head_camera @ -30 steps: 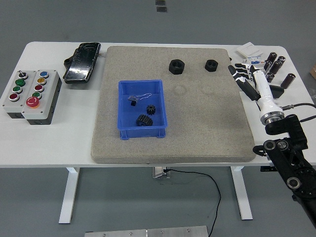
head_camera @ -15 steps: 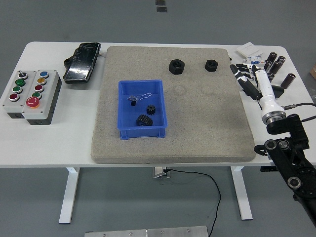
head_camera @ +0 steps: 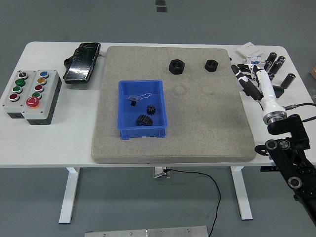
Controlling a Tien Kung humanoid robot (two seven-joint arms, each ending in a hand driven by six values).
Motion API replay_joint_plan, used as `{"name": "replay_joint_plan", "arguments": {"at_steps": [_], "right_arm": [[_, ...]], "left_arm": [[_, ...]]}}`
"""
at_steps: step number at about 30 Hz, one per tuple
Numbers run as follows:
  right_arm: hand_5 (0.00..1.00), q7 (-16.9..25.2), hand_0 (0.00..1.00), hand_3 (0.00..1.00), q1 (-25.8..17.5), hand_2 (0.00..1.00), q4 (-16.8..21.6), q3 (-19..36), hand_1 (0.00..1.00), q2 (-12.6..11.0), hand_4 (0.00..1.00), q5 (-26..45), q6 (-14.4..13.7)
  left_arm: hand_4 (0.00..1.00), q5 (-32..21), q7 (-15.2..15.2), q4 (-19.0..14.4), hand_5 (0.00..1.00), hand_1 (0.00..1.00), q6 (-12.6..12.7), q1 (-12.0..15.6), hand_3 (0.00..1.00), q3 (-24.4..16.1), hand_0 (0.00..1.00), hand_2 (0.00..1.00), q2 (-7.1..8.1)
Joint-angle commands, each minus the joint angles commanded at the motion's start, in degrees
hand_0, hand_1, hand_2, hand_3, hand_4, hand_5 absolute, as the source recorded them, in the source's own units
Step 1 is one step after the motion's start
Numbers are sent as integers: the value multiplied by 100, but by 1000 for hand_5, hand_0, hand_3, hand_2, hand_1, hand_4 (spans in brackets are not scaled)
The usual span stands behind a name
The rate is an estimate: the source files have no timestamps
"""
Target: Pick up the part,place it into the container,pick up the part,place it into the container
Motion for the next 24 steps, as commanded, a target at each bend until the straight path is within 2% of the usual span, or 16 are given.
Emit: {"name": "replay_joint_plan", "arguments": {"at_steps": [17,24], "right_arm": [[884,5,855,748,32,760,-26,21,722,6,953,-6,-10],[882,59,844,747,8,764,-37,28,718,-9,952,285,-4]], "left_arm": [[711,78,22,0,299,668,-11,-11,636,-37,674,591,38],[711,54,14,0,299,669,-9,6,636,-27,673,592,11]]}}
